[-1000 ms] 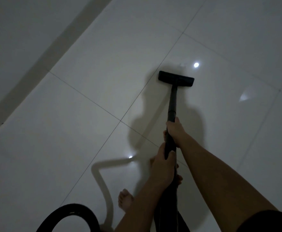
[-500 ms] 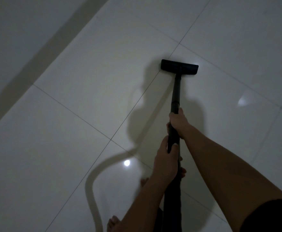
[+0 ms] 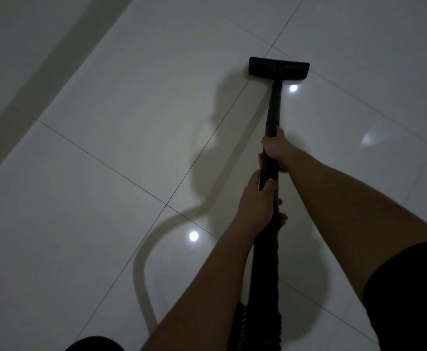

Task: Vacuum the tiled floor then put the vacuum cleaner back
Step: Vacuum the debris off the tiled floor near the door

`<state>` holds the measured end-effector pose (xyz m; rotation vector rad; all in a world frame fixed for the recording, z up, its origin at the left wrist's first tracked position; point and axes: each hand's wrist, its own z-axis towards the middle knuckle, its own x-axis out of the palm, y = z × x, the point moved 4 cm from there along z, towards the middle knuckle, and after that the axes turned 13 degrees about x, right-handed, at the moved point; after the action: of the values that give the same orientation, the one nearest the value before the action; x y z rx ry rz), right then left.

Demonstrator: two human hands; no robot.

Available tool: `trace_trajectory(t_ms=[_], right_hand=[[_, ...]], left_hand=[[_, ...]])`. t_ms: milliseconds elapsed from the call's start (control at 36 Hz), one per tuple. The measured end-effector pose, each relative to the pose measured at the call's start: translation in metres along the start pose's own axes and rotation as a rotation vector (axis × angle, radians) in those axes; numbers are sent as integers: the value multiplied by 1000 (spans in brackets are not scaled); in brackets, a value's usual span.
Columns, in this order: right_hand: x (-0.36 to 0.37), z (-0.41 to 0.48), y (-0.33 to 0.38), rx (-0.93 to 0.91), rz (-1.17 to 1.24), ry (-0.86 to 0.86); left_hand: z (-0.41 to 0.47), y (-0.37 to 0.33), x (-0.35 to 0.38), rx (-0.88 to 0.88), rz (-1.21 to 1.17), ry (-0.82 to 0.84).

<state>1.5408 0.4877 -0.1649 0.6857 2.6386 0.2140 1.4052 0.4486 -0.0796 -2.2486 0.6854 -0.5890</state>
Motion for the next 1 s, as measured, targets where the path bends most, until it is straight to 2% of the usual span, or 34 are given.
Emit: trace_trajectory(t_ms=[222,389,722,1000], right_hand=[[22,-26,-56,24,63,24],[51,-64,-92,-44,40,-56],[130,-129,-160,-72,115,49],[188,-155,-210,-37,43,56]], left_hand=[[-54,28,-19,25,60,5],[-105,38,-44,43,61,-39],[-206,68,-108,101,61,-101],[-259,98,-155,113,157,-126]])
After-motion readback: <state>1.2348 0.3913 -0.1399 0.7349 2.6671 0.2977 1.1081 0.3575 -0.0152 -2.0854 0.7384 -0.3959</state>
